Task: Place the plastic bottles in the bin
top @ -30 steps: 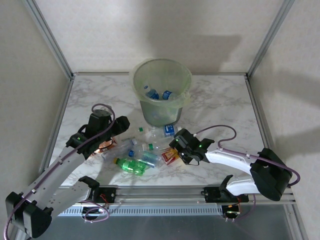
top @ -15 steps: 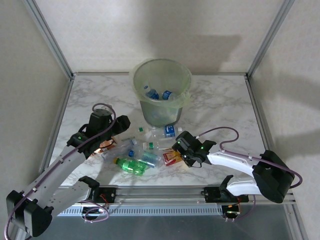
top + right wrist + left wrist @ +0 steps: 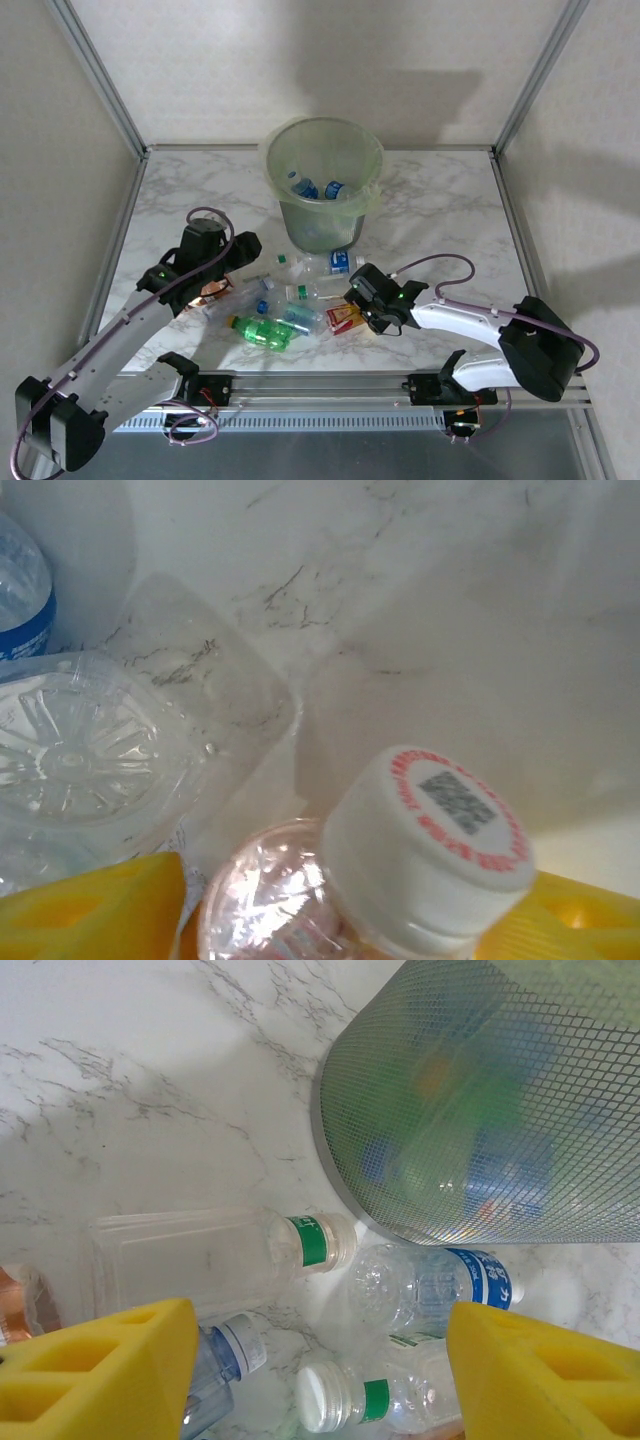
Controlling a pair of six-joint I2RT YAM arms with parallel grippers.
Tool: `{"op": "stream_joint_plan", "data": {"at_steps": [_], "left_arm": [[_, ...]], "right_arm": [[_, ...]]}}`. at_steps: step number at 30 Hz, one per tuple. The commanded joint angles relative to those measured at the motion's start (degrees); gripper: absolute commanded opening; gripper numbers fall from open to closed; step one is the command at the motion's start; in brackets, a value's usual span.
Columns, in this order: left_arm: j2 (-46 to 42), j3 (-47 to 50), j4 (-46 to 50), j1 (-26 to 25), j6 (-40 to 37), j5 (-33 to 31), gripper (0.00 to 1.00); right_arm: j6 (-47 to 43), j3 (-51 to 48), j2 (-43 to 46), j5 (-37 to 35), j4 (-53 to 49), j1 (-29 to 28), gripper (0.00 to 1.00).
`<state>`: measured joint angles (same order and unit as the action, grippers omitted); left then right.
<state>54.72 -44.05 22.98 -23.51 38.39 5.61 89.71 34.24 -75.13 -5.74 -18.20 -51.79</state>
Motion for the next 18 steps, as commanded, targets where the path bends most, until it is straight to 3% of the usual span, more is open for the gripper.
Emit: {"op": "stream_joint_plan", "data": {"at_steps": [1,7,18], "left_arm": [[0.05,0.11,-0.73,0.39,-0.42,0.72,0.66],[0.19,0.01,-0.89,0.39,-0.25,0.72,0.66],[0.39,-1.38,-0.64,0.39,-0.08,0.72,0.66]], "right_arm": [[0.55,-0.54,-0.27,-0.12,0.21,-0.35,0.66],[0.56,-0.51,1.62,-1.12,-0.91,-0.25,0.55],[-0.11,0.92,7.93,-5.13,-5.58,-0.27,0.54]]}}
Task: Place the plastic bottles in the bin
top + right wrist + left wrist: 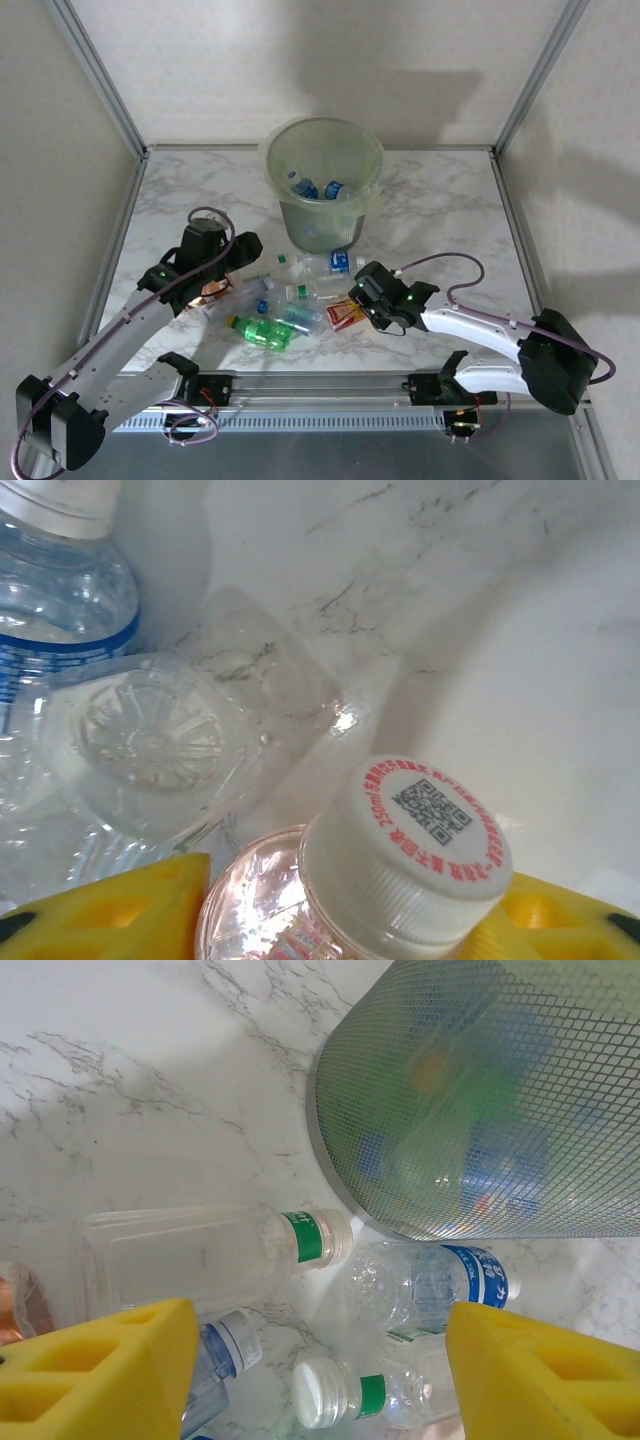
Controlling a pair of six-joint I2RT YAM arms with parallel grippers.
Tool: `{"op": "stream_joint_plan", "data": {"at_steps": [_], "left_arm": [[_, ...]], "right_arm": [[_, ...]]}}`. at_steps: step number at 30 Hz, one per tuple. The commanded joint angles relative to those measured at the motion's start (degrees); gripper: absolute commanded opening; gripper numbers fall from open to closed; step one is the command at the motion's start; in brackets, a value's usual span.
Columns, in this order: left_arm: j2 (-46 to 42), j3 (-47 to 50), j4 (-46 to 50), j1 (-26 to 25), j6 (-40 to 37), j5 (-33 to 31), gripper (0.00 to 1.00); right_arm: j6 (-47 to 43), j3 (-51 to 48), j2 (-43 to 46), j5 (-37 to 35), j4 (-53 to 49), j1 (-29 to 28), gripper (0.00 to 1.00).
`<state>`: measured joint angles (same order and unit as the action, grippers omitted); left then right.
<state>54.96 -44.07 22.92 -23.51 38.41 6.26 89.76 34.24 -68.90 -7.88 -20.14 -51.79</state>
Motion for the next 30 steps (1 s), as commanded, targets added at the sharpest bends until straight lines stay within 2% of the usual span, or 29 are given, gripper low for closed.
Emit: {"op": "stream_joint_plan", "data": {"at_steps": [1,8,13,16,22,30], "left_arm": [[0.15,-1.45,-0.58,0.39,-0.01,0.10,0.66],[-0.11,-1.79,-1.03,0.41,0.39,-0.07,0.66],[-0.67,-1.63,-0.99,0.39,0.65,-0.44,0.66],[-0.94,-1.54,-1.03,0.39,0.74,-0.75,0.66],[-1.69,-1.33,-0.99,0.39,1.20,-1.10,0.66],[-2.63,-1.36,-0.31,0.39,1.48,-2.45,0.66]], "right_arm": [[-0.59,1.73,2.29,-3.76,-4.75,-0.32,0.53],[-5.75,11.23,6.29,-11.23,-14.87,-0.25,0.53],[-11.66,23.16,7.78,-18.41,-23.91,0.24,0.52],[-18.80,32.48,6.22,-20.44,-26.56,1.51,0.53],[-34.86,52.48,-1.22,-18.65,-27.63,7.76,0.53],[-46.30,72.23,-15.46,-13.12,-23.35,15.27,0.53]]}}
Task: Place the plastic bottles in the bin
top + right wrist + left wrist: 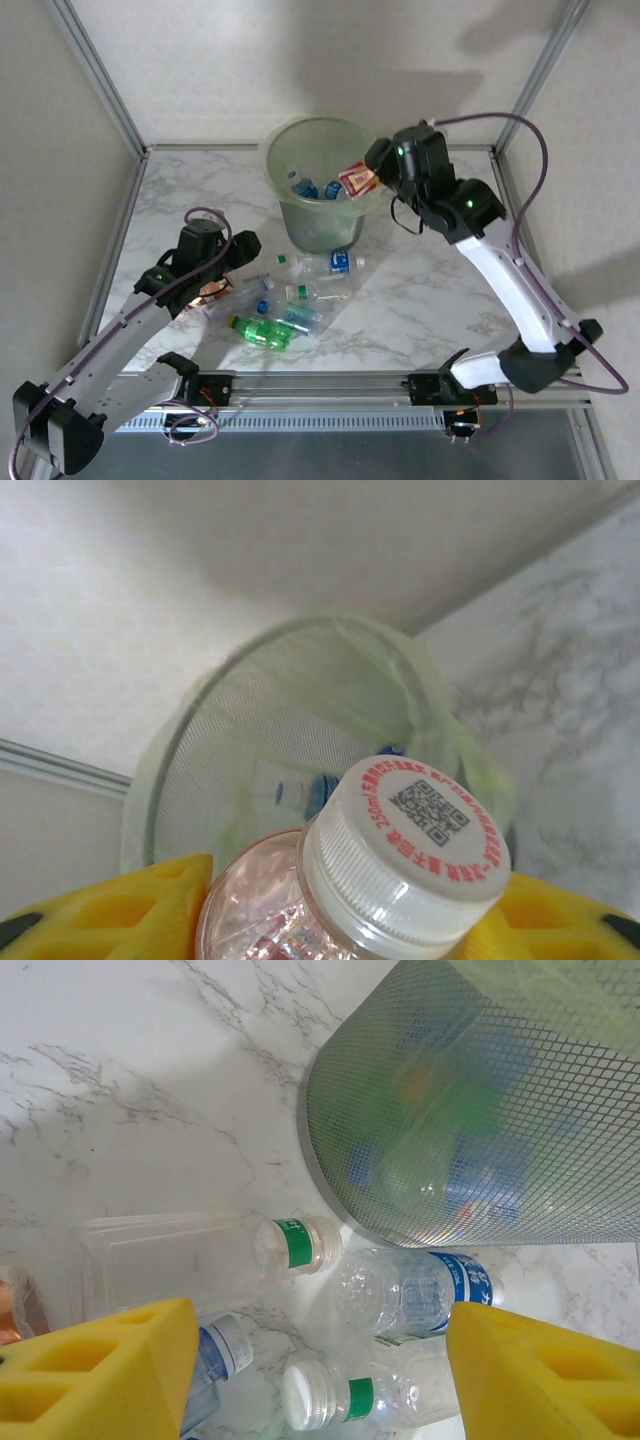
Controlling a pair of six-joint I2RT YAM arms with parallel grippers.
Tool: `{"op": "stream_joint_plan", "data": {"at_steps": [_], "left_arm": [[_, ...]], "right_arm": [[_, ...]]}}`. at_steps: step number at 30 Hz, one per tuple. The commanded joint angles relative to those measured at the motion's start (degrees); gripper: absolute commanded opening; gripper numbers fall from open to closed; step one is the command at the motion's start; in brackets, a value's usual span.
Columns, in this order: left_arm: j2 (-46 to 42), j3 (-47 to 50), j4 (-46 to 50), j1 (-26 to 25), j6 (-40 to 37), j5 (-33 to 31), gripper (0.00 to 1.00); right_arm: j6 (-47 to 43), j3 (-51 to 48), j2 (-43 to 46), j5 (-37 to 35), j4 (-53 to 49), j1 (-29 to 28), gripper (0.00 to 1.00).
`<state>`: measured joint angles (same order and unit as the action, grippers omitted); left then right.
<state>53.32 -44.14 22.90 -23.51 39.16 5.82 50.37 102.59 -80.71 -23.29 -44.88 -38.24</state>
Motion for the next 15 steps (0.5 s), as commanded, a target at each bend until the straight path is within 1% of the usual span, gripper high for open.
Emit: {"op": "stream_joint_plan", "data": {"at_steps": [1,4,7,13,15], "left_arm": [[-0.90,-1.32,-0.16,0.39,0.66,-2.24,0.67],[-0.88,-1.21,0.05,0.50,0.74,-2.90,0.67],[-1.26,-1.08,0.46,0.48,0.67,-3.60,0.67],[-2.46,-0.51,1.88,0.86,0.21,-5.80,0.68],[-2.67,-0.44,2.40,1.07,0.04,-6.36,0.68]], "right_arm": [[-8.07,5.88,-5.77,3.47,2.31,2.23,0.53],[-10.80,12.55,-12.46,6.66,3.31,3.58,0.53],[-12.86,16.62,-18.28,8.95,5.07,3.79,0.53],[-15.25,20.13,-26.10,11.38,7.97,3.83,0.53],[-15.76,20.33,-27.75,13.30,8.69,3.74,0.55]]}}
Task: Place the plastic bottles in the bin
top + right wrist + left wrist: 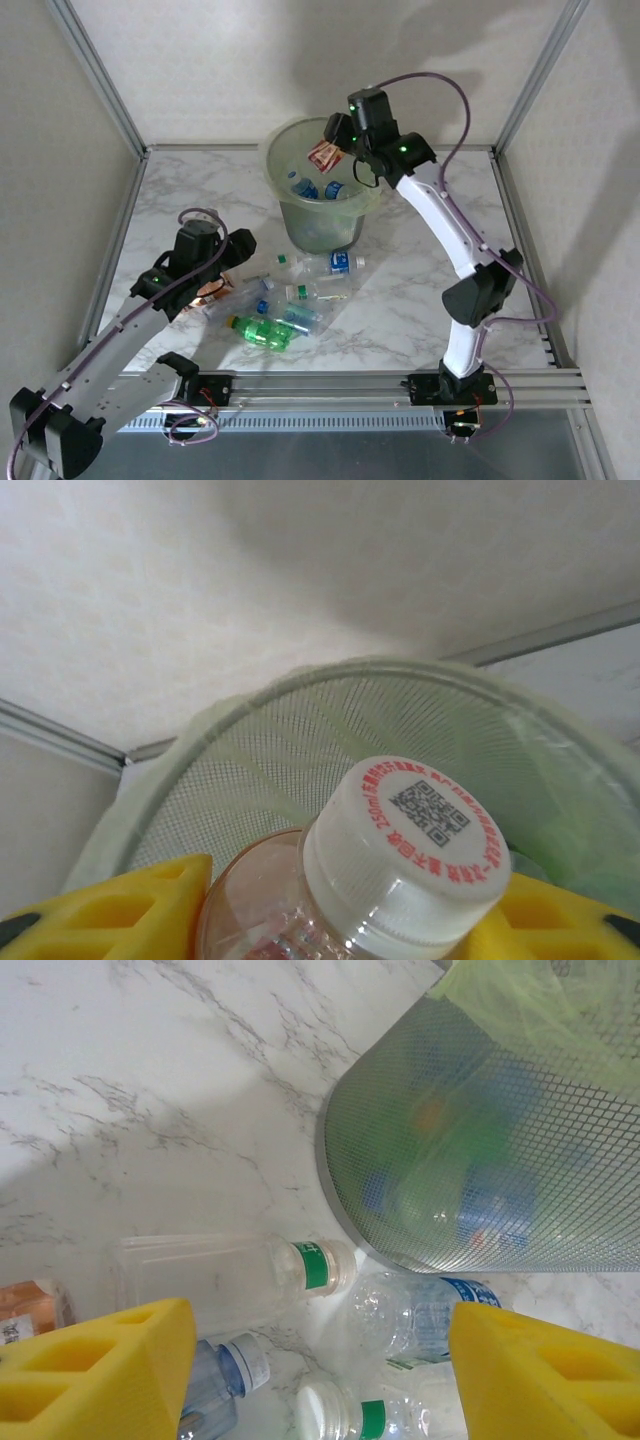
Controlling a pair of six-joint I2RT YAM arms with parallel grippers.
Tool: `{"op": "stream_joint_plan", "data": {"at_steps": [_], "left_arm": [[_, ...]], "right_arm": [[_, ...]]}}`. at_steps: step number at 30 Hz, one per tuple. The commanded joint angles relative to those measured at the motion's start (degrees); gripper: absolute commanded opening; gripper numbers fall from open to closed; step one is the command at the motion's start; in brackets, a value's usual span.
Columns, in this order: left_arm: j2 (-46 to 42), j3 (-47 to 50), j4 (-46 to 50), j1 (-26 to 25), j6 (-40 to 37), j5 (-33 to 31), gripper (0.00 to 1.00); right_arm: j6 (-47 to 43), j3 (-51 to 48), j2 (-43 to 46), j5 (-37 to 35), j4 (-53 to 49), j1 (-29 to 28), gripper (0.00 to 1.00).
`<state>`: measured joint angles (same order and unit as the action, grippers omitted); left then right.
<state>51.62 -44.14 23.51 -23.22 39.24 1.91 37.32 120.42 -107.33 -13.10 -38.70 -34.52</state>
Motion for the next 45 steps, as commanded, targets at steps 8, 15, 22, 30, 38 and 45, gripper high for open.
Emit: {"op": "stream_joint_plan", "data": {"at_steps": [8,15,22,30,38,45], "left_arm": [[-1.06,-0.42,2.49,1.77,0.08,-2.62,0.68],[-4.26,-0.62,6.43,2.03,0.78,-5.40,0.70],[-8.48,0.25,13.88,4.01,4.00,-10.65,0.73],[-11.48,3.91,17.33,6.15,9.30,-8.89,0.72],[-11.19,9.54,18.04,7.42,15.62,-7.32,0.75],[-8.81,13.62,14.18,12.52,19.61,-5.08,0.80]], "right_arm": [[-3.57,-0.71,-1.36,3.73,4.85,-1.12,0.86],[-3.91,0.04,0.47,3.44,4.82,-1.41,0.87],[-5.39,-7.59,8.73,1.03,6.99,-6.43,0.87],[-6.06,-23.39,22.16,-2.93,11.29,-16.06,0.87],[-0.84,-40.10,30.69,-4.17,15.03,-21.35,0.87],[2.53,-47.14,33.57,-3.88,16.61,-22.26,0.87]]}}
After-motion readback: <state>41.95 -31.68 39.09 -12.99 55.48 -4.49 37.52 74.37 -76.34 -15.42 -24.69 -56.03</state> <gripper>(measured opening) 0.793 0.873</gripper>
